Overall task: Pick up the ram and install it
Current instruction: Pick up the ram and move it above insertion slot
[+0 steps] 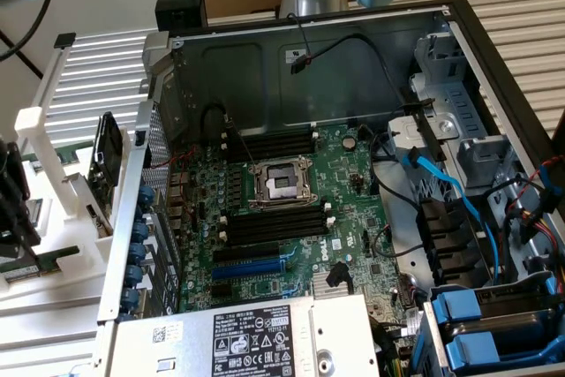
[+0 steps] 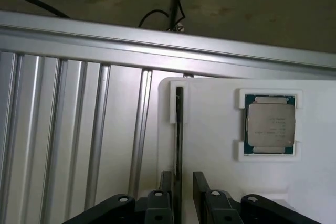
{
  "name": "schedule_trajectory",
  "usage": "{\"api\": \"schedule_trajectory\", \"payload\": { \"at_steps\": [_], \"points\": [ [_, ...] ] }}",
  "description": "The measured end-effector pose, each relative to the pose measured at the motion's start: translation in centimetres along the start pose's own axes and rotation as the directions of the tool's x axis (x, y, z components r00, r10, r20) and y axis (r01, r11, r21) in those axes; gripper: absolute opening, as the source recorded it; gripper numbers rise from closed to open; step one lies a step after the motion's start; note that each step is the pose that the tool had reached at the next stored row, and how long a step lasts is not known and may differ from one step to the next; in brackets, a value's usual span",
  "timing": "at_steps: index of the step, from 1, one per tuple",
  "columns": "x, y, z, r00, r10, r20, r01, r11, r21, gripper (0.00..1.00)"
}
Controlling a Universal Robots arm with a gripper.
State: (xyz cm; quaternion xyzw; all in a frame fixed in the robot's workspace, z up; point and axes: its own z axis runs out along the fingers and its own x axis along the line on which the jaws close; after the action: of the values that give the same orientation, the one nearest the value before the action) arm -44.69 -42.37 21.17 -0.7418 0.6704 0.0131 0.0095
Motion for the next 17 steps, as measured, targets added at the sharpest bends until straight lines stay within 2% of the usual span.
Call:
{"api": "schedule_trajectory", "payload": {
  "at_steps": [3, 17],
  "points": [
    [0.06, -0.52, 0.23, 1.0000, -0.003, -0.0002, 0.003, 1.0000, -0.0027, 0.31],
    [0.08, -0.56, 0.65, 1.0000, -0.004, -0.0022, 0.004, 1.0000, -0.0027, 0.31]
  ]
}}
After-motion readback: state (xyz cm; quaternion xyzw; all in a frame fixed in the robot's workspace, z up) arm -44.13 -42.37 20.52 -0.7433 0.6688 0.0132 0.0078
